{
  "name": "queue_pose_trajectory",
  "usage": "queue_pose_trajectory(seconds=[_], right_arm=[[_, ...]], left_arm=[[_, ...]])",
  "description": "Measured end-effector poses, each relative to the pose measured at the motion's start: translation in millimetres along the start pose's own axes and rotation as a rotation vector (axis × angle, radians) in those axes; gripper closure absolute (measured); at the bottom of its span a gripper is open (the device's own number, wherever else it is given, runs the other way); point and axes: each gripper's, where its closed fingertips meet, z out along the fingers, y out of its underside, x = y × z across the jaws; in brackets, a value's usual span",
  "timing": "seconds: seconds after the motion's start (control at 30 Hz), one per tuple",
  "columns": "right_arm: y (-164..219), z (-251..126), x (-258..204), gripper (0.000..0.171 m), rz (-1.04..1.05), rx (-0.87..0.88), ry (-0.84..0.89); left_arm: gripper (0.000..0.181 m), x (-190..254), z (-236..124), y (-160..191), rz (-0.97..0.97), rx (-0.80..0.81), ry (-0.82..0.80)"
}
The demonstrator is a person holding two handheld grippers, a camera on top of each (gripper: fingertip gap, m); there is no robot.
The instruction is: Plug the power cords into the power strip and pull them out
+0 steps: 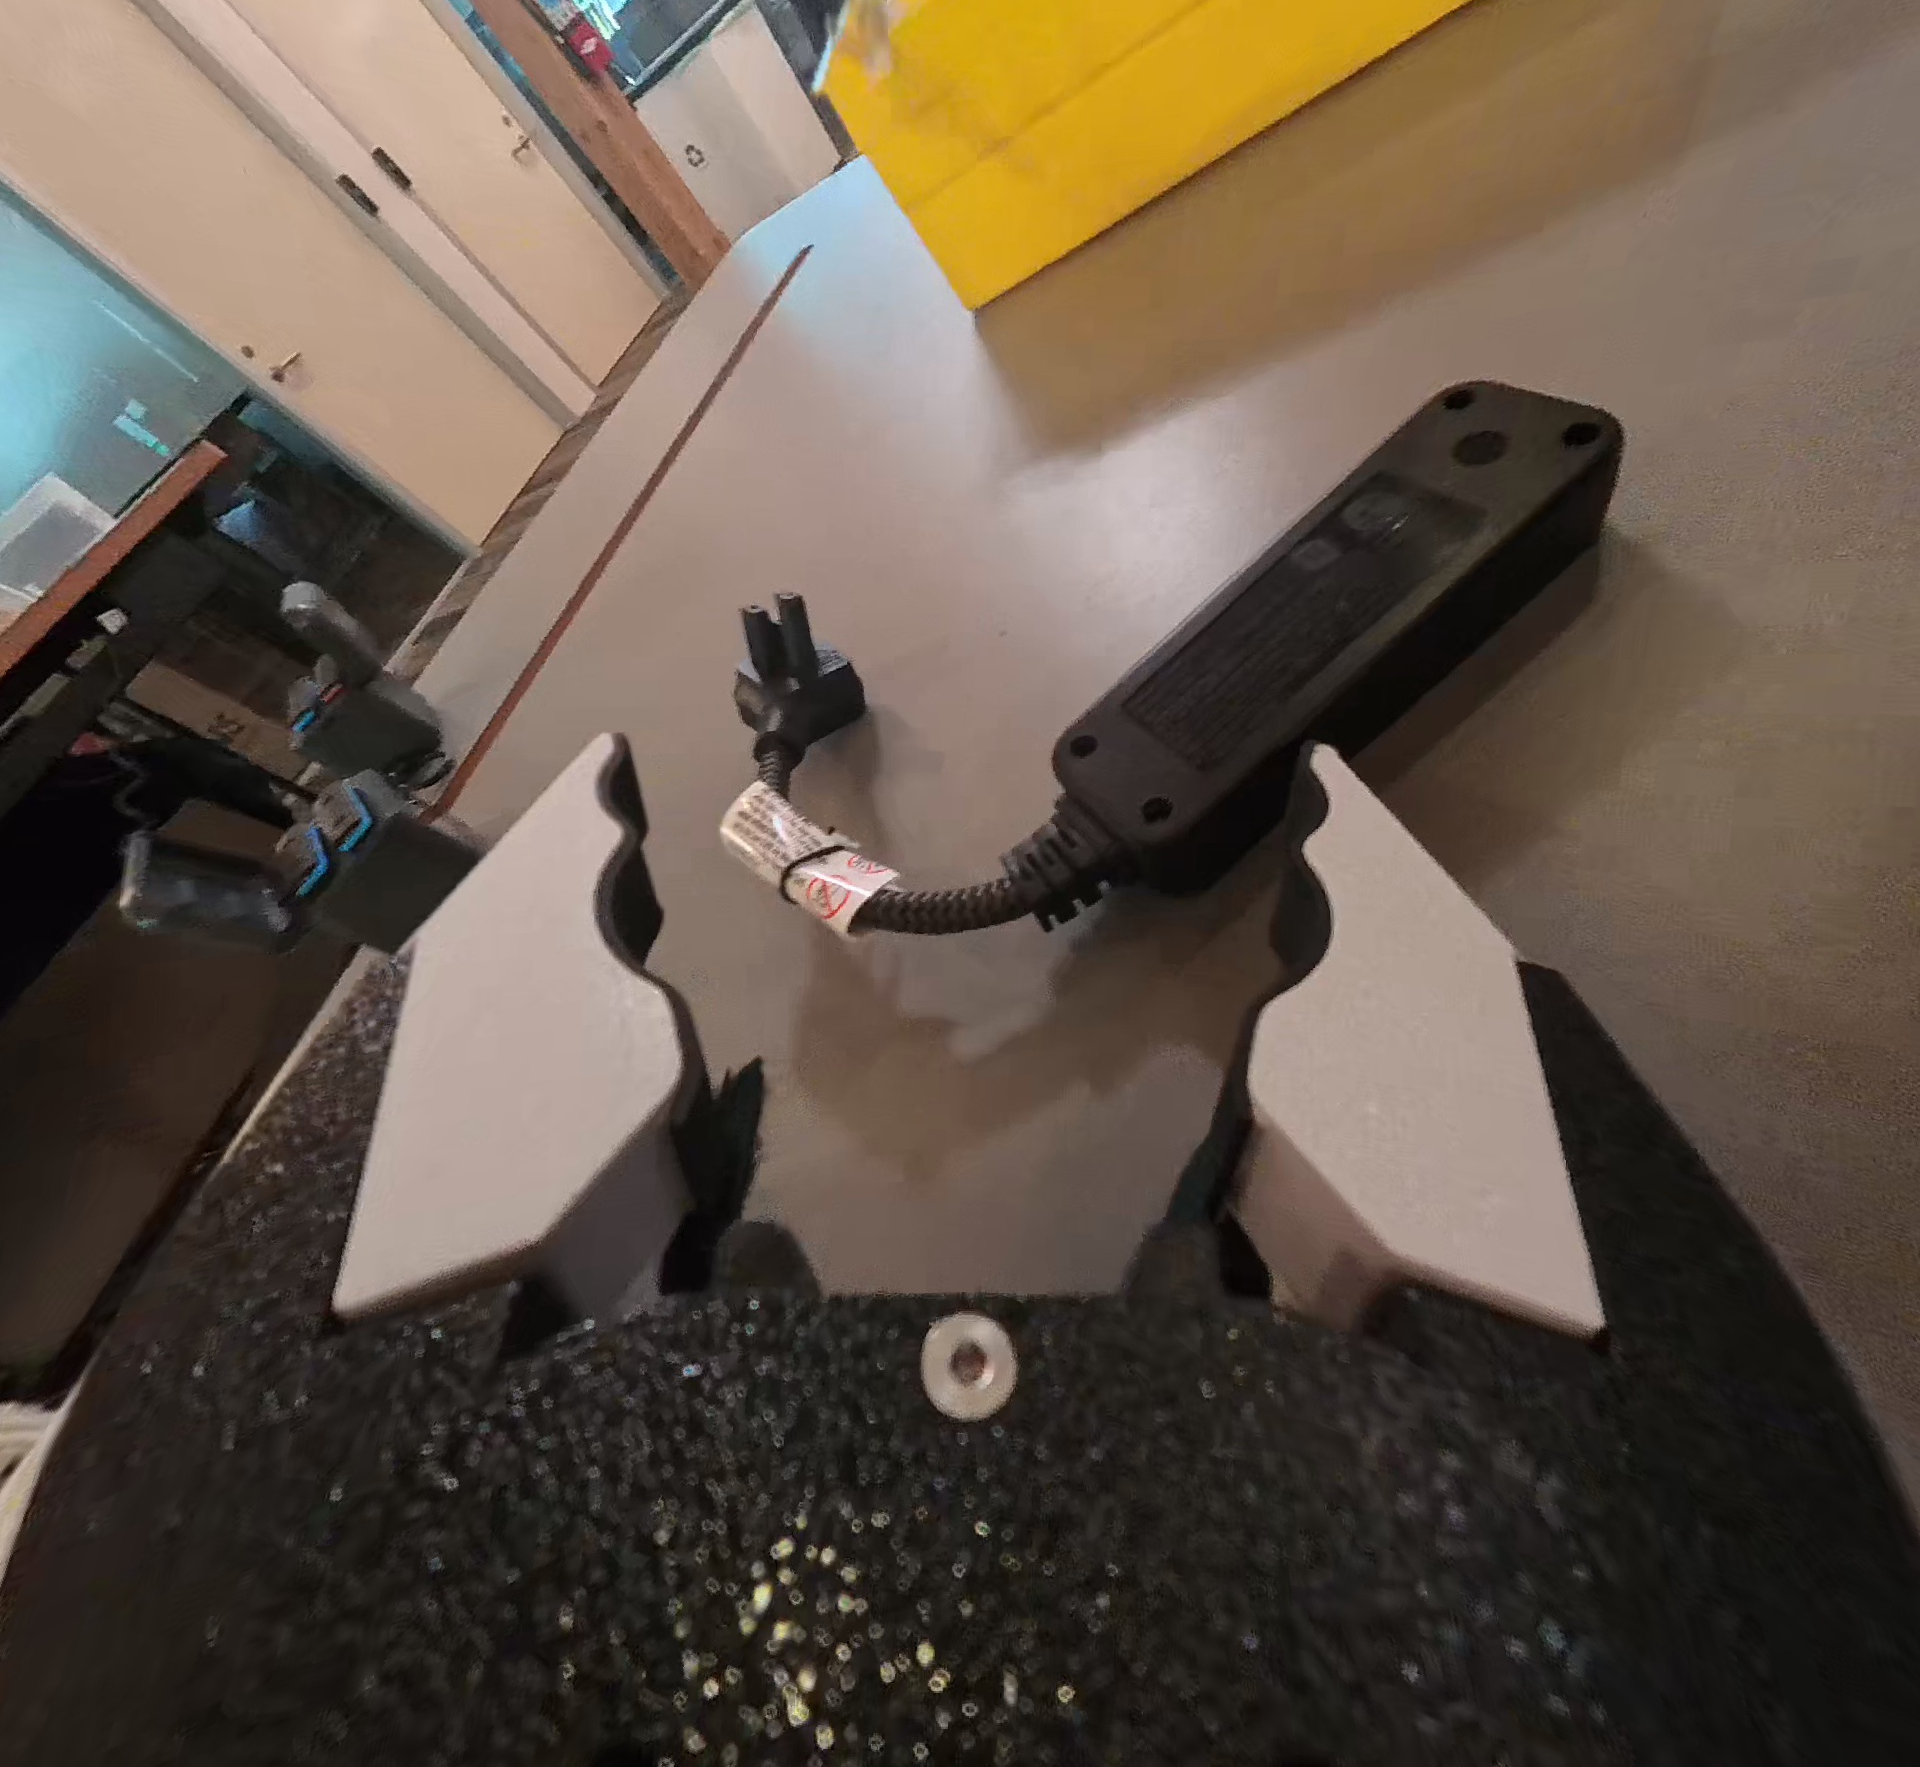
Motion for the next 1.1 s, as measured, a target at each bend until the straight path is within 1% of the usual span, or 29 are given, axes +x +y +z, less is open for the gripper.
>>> queue_pose_trajectory(seconds=[0.03, 0.07, 0.1, 0.17, 0.2, 0.27, 0.3, 0.33, 0.37, 0.4, 0.43, 0.47, 0.53, 0.57, 0.63, 0.67, 0.73, 0.8, 0.87, 0.93, 1.0, 1.07, 1.1], right_arm=[[-23, 9, -54, 0.067, 0.030, 0.109, -0.187], [-32, 21, -105, 0.065, 0.054, 0.135, -0.340], [-27, 38, -149, 0.063, 0.035, 0.087, -0.443], [-9, 75, -205, 0.061, -0.065, -0.017, -0.493], [-5, 90, -222, 0.062, -0.086, -0.042, -0.492], [-3, 111, -236, 0.065, -0.083, -0.095, -0.477], [-10, 116, -237, 0.077, -0.048, -0.088, -0.476], [-10, 117, -238, 0.084, -0.028, -0.109, -0.476], [-8, 117, -242, 0.094, -0.004, -0.145, -0.519], [-9, 116, -242, 0.119, 0.033, -0.163, -0.545], [-9, 116, -240, 0.125, 0.018, -0.171, -0.548], [-8, 115, -238, 0.125, -0.037, -0.162, -0.532], [-12, 107, -219, 0.127, -0.180, -0.097, -0.389], [-19, 95, -205, 0.129, -0.208, -0.049, -0.313], [-45, 57, -175, 0.129, -0.156, 0.102, -0.225], [-54, 35, -152, 0.130, -0.127, 0.162, -0.155], [-64, -11, -101, 0.130, -0.123, 0.247, 0.029], [-61, -56, -51, 0.130, -0.150, 0.269, 0.246], [-41, -90, -9, 0.129, -0.176, 0.194, 0.405], [-8, -105, 21, 0.129, -0.167, 0.089, 0.460], [34, -103, 43, 0.130, -0.135, -0.034, 0.454], [79, -90, 56, 0.129, -0.102, -0.159, 0.407], [100, -80, 59, 0.130, -0.082, -0.209, 0.369]], left_arm=[[0.060, -4, -2, -1, -0.005, 0.009, -0.014], [0.060, -7, -5, -3, -0.009, 0.023, -0.028], [0.061, -11, -8, -6, -0.010, 0.045, -0.048], [0.064, -24, -17, -12, -0.001, 0.088, -0.113], [0.066, -30, -21, -14, 0.002, 0.103, -0.144], [0.067, -41, -28, -14, 0.000, 0.116, -0.191], [0.068, -45, -31, -13, -0.001, 0.117, -0.205], [0.069, -48, -34, -12, -0.002, 0.117, -0.219], [0.068, -52, -36, -11, -0.002, 0.117, -0.238], [0.068, -56, -38, -10, -0.003, 0.118, -0.255], [0.069, -59, -40, -11, -0.004, 0.122, -0.272], [0.069, -63, -42, -11, -0.006, 0.126, -0.292], [0.070, -66, -46, -15, -0.009, 0.145, -0.318], [0.070, -67, -47, -16, -0.013, 0.155, -0.322], [0.071, -67, -46, -16, -0.022, 0.157, -0.322], [0.071, -68, -45, -14, -0.029, 0.151, -0.321], [0.072, -68, -44, -9, -0.042, 0.141, -0.316], [0.072, -70, -43, -7, -0.059, 0.135, -0.317], [0.073, -71, -44, -7, -0.078, 0.142, -0.314], [0.073, -71, -42, -5, -0.092, 0.138, -0.307], [0.070, -70, -39, -1, -0.100, 0.115, -0.298], [0.068, -67, -34, 4, -0.120, 0.082, -0.276], [0.071, -63, -31, 7, -0.147, 0.055, -0.244]])
